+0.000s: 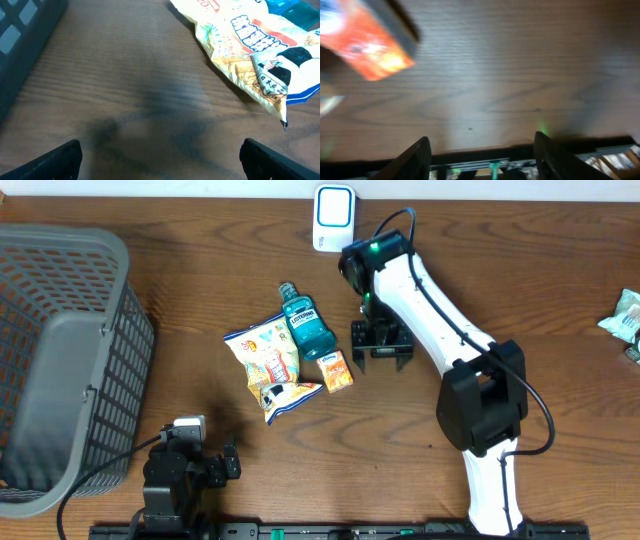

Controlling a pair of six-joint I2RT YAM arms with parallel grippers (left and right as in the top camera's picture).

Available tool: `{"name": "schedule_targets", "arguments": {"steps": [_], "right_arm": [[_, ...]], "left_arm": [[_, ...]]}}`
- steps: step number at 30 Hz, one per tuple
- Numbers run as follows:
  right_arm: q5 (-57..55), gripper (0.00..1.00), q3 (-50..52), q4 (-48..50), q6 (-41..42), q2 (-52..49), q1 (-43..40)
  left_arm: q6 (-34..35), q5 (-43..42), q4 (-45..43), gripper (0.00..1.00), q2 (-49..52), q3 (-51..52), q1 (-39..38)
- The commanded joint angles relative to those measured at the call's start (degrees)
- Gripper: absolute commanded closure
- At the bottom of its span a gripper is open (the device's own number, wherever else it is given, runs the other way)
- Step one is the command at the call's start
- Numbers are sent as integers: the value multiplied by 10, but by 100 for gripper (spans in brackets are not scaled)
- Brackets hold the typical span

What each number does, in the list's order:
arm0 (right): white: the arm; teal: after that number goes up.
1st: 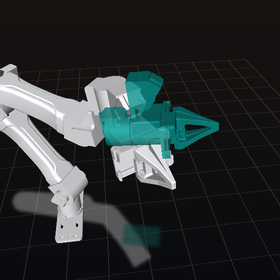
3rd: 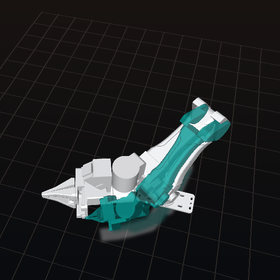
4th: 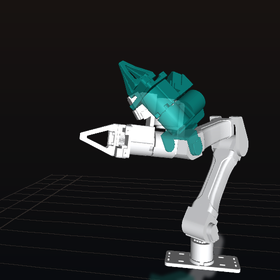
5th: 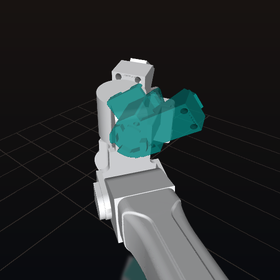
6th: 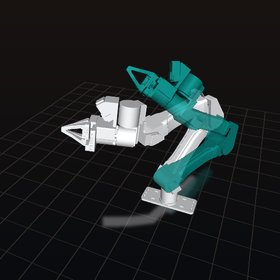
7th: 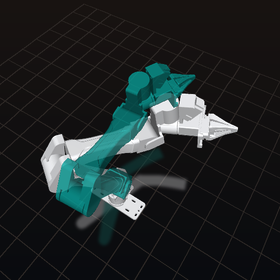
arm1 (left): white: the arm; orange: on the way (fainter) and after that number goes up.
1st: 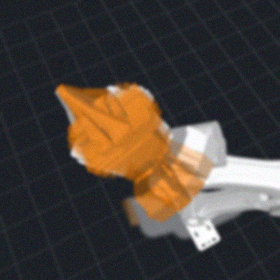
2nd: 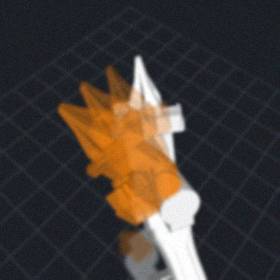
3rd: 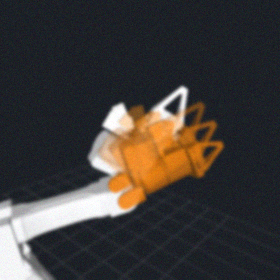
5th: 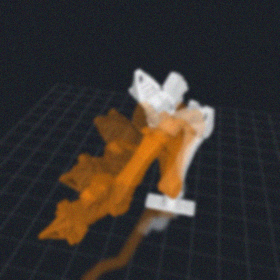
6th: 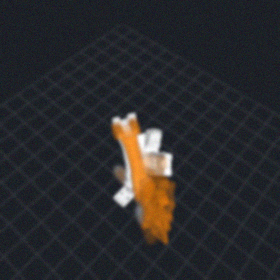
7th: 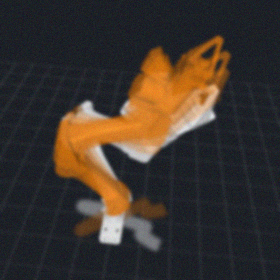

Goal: Scan the item barcode
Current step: 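Reach the right gripper to the orange-white box and grasp it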

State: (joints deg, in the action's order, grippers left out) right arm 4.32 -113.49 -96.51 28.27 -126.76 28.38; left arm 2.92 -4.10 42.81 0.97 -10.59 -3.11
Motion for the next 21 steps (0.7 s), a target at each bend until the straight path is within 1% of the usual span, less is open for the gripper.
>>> {"name": "schedule_targets", "arguments": {"steps": [1, 4, 5, 6, 7, 9, 12, 13, 14, 17, 20, 21], "right_arm": [[-60, 39, 57, 5, 18, 91, 6], [-80, 34, 156, 49, 22, 202, 7], [-89, 29, 194, 75, 32, 240, 7], [-95, 17, 229, 105, 40, 273, 7], [-97, 1, 268, 144, 46, 307, 7], [-83, 1, 358, 249, 61, 376, 7], [-1, 1, 476, 420, 64, 443, 7], [26, 4, 504, 468, 69, 452, 7], [53, 7, 535, 524, 91, 454, 7], [80, 17, 577, 607, 155, 438, 7], [85, 23, 584, 648, 210, 396, 14], [96, 29, 582, 673, 242, 368, 19]], "left_arm": [[-5, 7, 13, 2, -2, 2, -2], [-5, 7, 13, 2, -2, 2, -2], [-5, 7, 13, 2, -2, 2, -2], [-5, 7, 13, 2, -2, 2, -2], [-5, 7, 13, 2, -2, 2, -2], [-5, 7, 13, 2, -2, 2, -2], [-5, 7, 13, 2, -2, 2, -2], [-5, 7, 13, 2, -2, 2, -2], [-5, 7, 13, 2, -2, 2, -2], [-5, 7, 13, 2, -2, 2, -2], [-5, 7, 13, 2, -2, 2, -2], [-5, 7, 13, 2, -2, 2, -2]]}}
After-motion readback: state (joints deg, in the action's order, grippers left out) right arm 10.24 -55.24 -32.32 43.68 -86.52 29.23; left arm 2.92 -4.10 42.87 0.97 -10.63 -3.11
